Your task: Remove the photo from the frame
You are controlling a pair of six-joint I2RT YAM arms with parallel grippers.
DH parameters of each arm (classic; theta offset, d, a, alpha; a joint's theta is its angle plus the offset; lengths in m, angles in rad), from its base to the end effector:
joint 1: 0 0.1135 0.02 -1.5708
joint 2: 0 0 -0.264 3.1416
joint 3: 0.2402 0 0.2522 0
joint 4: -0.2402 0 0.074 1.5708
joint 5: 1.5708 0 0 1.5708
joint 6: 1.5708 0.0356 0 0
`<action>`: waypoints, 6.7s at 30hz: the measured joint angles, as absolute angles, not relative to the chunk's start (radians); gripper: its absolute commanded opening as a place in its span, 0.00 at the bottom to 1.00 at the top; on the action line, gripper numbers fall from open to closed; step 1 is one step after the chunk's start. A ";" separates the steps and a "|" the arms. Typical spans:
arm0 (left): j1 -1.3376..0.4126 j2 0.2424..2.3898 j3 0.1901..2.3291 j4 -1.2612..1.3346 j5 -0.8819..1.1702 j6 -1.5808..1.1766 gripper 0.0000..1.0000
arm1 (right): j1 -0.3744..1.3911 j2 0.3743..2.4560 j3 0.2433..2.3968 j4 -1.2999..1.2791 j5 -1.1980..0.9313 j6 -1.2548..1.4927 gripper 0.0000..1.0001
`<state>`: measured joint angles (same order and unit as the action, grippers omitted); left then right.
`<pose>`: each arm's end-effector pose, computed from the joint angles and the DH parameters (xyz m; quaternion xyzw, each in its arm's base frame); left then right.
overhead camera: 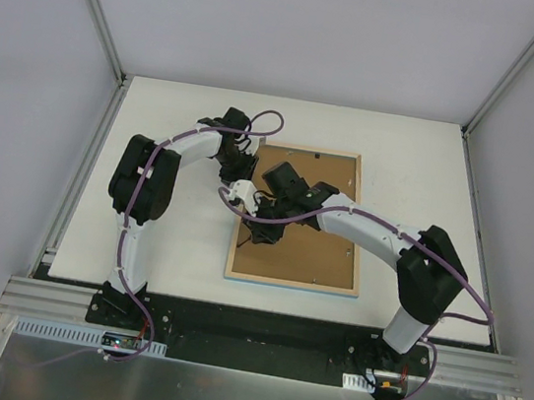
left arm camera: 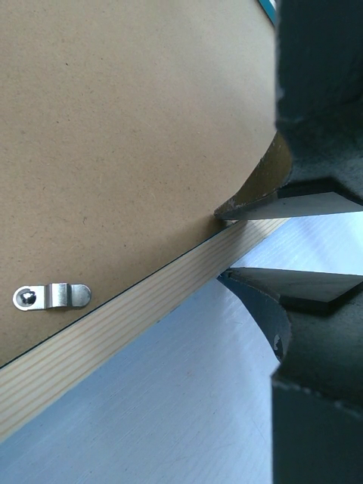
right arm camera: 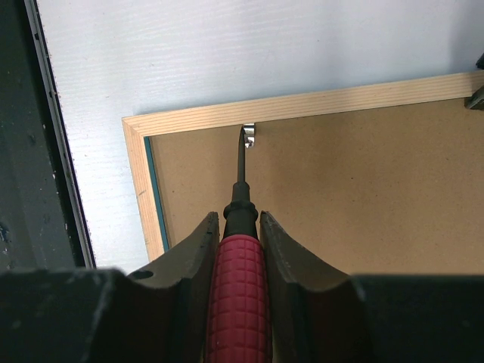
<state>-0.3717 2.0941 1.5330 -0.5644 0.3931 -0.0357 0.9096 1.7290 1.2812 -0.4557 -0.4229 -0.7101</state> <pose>0.4025 -0.1715 0.1662 0.2025 0.9359 -0.2303 0.1736 0.2183 0.3044 0.2386 -0.7164 0.5873 0.2292 0.2989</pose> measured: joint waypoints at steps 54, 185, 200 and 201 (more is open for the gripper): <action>-0.371 2.095 1.535 -0.527 0.393 -0.036 0.06 | 0.941 1.727 1.281 -0.405 -0.286 -0.699 0.01; -0.600 2.469 2.260 -0.632 -0.041 0.751 0.76 | 0.224 0.825 0.729 -0.377 -0.632 -0.691 0.01; -0.484 1.877 1.732 -0.606 -0.056 0.337 0.73 | 0.226 0.813 0.706 -0.343 -0.675 -0.681 0.01; -0.473 1.855 1.707 -0.608 -0.055 0.314 0.72 | 0.227 0.809 0.705 -0.341 -0.676 -0.681 0.01</action>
<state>-0.4732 1.8549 1.7073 -0.6083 -0.0547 0.3138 0.2268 0.8085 0.7052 -0.3412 -0.6758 -0.6807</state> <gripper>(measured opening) 0.750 0.279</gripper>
